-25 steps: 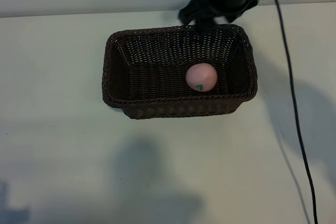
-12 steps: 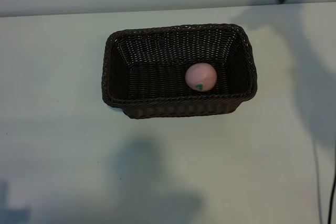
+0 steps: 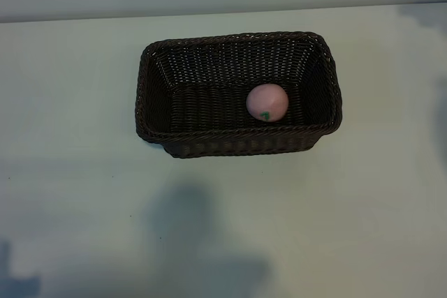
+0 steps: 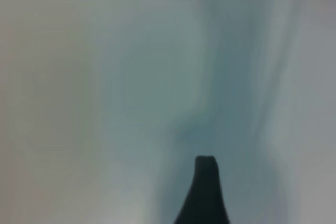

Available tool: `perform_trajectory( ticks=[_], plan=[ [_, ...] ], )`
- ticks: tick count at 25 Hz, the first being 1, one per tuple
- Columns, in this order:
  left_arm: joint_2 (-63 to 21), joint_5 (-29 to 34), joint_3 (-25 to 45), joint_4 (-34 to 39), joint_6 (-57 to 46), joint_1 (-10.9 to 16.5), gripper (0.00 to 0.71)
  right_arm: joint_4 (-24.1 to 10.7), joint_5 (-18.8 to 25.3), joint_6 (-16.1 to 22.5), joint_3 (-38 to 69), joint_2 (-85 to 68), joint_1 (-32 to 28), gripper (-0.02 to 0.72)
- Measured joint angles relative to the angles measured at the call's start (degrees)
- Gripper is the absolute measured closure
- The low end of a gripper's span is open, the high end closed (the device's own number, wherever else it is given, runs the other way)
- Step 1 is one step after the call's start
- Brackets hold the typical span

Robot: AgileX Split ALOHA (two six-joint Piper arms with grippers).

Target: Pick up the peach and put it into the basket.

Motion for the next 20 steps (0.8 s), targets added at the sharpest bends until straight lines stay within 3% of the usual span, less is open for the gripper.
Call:
perform_trajectory(
  ticks=[12,15,20],
  plan=[
    [0.0,0.0,0.0,0.0,0.0,0.0,0.247,8.4,0.0,-2.3,1.2,-10.1,-2.5,0.119],
    [0.0,0.0,0.0,0.0,0.0,0.0,0.247,11.2,-0.1,-3.5,6.2,-17.9,-2.5,0.119],
    [0.0,0.0,0.0,0.0,0.0,0.0,0.247,11.8,0.1,-4.5,17.7,-32.2,-2.4,0.119]
  ],
)
